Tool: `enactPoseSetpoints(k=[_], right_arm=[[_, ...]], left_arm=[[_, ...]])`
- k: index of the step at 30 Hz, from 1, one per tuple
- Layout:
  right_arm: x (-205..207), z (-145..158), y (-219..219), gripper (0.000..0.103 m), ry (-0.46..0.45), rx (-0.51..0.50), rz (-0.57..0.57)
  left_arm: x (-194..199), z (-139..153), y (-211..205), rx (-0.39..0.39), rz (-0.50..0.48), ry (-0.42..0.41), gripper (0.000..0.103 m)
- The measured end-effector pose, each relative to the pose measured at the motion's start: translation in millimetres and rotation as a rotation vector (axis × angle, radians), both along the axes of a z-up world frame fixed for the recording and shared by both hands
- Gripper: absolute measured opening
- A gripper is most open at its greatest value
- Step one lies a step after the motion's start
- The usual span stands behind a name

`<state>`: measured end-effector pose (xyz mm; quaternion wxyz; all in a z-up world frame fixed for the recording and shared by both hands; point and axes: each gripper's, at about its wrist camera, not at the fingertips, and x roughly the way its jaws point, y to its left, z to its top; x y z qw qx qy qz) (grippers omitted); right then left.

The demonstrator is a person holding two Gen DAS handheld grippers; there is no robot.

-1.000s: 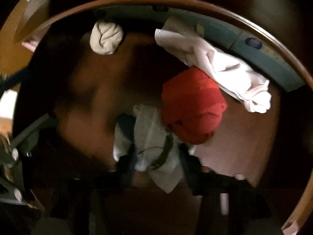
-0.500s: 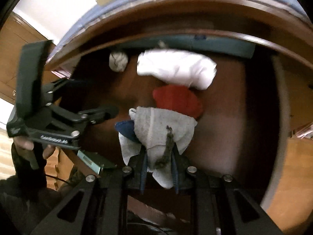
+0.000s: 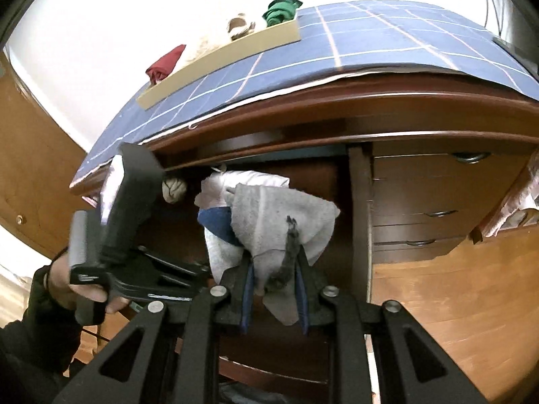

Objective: Take underwear out of drawer
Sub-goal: 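Grasp the red sock with the left tool while the right holds the grey underwear, then lift both items out of the drawer and carry them over the tray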

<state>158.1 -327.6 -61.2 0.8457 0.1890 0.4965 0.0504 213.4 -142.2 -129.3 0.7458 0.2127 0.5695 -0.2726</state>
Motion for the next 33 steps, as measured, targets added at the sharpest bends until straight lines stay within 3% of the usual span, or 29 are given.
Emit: enactPoseSetpoints(k=[4,10,12,15,20,23,29,33], right_arm=[[-4,2,-9,0.023,-0.012,0.013,-0.021],[-10,6,-14,0.024,-0.026,0.024,-0.034],[-13,7,-14,0.024,-0.027,0.020,-0.035],[-14,6,-15,0.024,-0.024,0.026,-0.044],[-15,8,-15,0.024,-0.025,0.022,-0.056],[-16,12,-17,0.024,-0.037,0.005,-0.076],[-14,15,-19,0.024,-0.042,0.004,-0.118],[-9,20,-10,0.024,-0.053,0.011,-0.110]], left_arm=[[4,-11,-20,0.048,-0.017,0.034,0.077],[5,-22,-46,0.149,-0.165,-0.025,0.075],[5,-22,-50,0.145,-0.187,-0.026,0.074],[5,-20,-52,0.124,-0.189,-0.010,0.068],[-2,-7,-46,0.068,-0.220,-0.021,0.044],[-10,8,-33,0.014,-0.231,-0.029,0.043],[-35,63,13,-0.145,-0.186,-0.125,0.042],[-42,86,38,-0.172,-0.131,-0.196,0.042]])
